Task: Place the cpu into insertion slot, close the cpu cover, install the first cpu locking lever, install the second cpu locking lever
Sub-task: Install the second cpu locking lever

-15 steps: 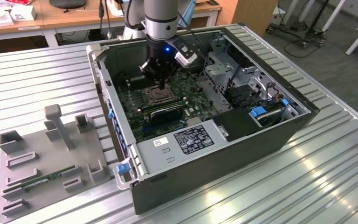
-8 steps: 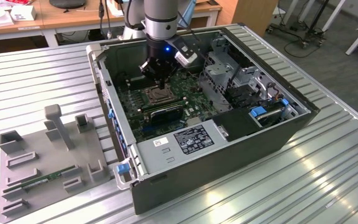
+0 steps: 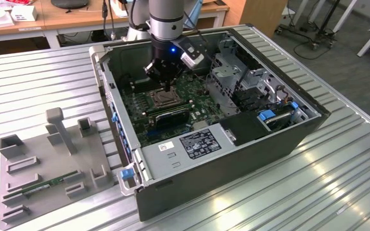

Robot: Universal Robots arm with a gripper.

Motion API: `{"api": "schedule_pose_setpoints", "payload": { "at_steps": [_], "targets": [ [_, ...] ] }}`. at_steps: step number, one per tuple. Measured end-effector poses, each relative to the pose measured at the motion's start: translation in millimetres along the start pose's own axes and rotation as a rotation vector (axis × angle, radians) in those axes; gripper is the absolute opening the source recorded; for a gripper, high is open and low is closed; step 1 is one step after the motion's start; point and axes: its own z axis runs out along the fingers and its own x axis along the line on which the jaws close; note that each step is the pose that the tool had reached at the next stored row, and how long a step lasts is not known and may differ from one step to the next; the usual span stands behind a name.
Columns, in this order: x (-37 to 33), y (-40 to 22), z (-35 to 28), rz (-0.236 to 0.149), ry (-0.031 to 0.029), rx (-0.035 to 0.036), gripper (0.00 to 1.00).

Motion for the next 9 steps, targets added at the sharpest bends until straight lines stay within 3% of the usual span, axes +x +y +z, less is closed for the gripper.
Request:
{"api": "schedule_pose_setpoints", "payload": {
  "at_steps": [9],
  "targets": [
    [-0.1,0.0,-1.8,0.000,0.0000,0.0000,0.11]
  ]
}}
